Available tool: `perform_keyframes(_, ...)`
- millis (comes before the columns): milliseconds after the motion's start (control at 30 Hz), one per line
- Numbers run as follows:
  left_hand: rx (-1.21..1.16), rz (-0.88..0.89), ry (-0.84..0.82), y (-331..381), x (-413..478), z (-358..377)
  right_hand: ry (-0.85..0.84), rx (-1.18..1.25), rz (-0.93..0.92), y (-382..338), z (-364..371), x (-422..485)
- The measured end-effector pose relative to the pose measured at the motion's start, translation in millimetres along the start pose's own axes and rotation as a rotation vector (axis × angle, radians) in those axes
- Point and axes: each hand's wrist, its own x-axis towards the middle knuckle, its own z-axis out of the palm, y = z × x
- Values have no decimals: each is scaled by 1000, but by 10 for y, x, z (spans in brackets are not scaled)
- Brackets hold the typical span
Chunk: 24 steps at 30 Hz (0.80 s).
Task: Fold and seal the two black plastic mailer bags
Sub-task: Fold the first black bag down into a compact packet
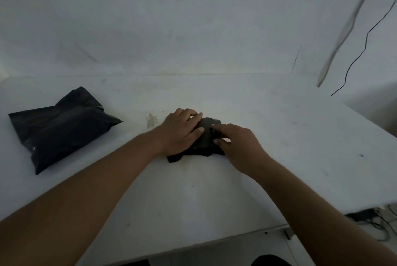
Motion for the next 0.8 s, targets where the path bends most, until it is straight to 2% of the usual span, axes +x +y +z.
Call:
perform_keyframes(100, 165, 83, -38, -153, -150, -51, -69, -5, 8, 31, -81, -5)
perform_keyframes(200, 248, 112, -18, -134, -201, -1, -161, -143, 4, -53, -262, 98)
perform_keyframes(267, 207, 120, -21, -118, -183, 42, -59, -190, 18, -191, -291, 243)
perform_keyframes(333, 163, 128, -24, -137, -176, 51, 56, -102, 31, -341, -174, 365)
perform_keyframes(400, 143, 138, -32, -156, -176, 53, 21, -38, -1, -389, 70, 422)
perform_keyframes(500, 55, 57, -117, -165, -231, 30, -84, -132, -50, -274, 391, 395)
perform_keyframes(700, 23, -130, -331, -300, -471, -157, -56, -124, -51, -143, 459, 443)
perform_keyframes(767, -40, -150, -333, -314, -504, -272, -34, -135, -65, -116, 489, 456)
perform_keyframes(800, -121, -147, -278, -304, -501, -309, -25, -146, -76, -110, 491, 453)
